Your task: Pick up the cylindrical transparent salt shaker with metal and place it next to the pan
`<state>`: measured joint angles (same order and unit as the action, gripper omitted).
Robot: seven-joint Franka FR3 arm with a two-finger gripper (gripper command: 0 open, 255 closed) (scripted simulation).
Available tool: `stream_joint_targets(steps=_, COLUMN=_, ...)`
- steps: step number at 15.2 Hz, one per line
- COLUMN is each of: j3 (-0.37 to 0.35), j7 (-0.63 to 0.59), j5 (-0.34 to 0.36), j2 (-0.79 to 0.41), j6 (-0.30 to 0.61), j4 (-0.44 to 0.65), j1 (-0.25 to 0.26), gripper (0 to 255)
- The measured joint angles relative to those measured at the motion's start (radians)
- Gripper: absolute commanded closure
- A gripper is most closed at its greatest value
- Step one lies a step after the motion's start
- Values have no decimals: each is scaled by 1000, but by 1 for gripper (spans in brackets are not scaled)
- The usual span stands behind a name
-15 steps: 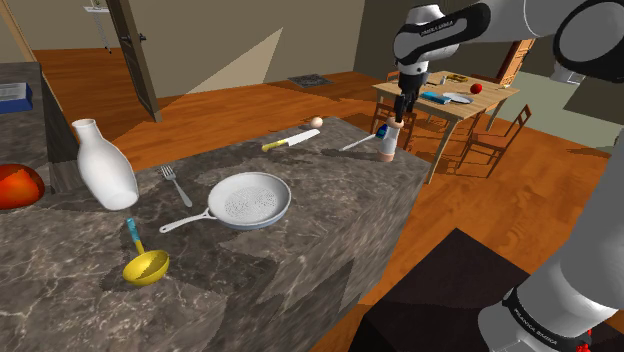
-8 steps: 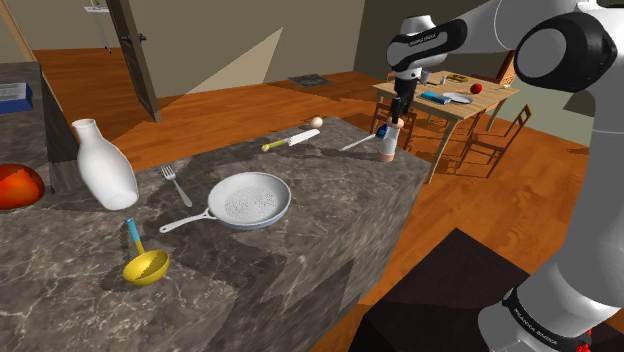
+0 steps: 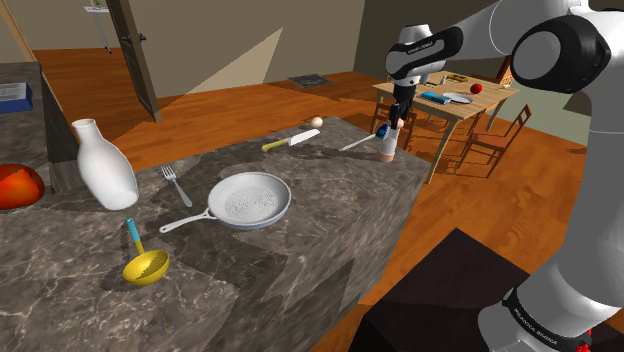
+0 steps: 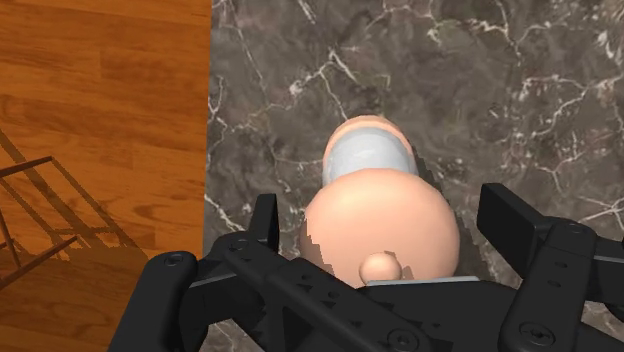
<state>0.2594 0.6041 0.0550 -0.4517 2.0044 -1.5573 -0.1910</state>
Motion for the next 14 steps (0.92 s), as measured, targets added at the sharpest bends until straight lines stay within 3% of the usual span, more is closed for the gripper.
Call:
stream_joint_targets(steps=2, j3=0, j7=0, j5=0, j2=0, j6=0, j4=0, j1=0, gripper=0)
stream_joint_targets(steps=3, j3=0, j7=0, j5=0, j2=0, j6=0, j4=0, j1=0, gripper=255)
stream_joint_targets(steps=14, j3=0, j7=0, j5=0, j2=2, j6=-6, j4=4, j1=0, gripper=255)
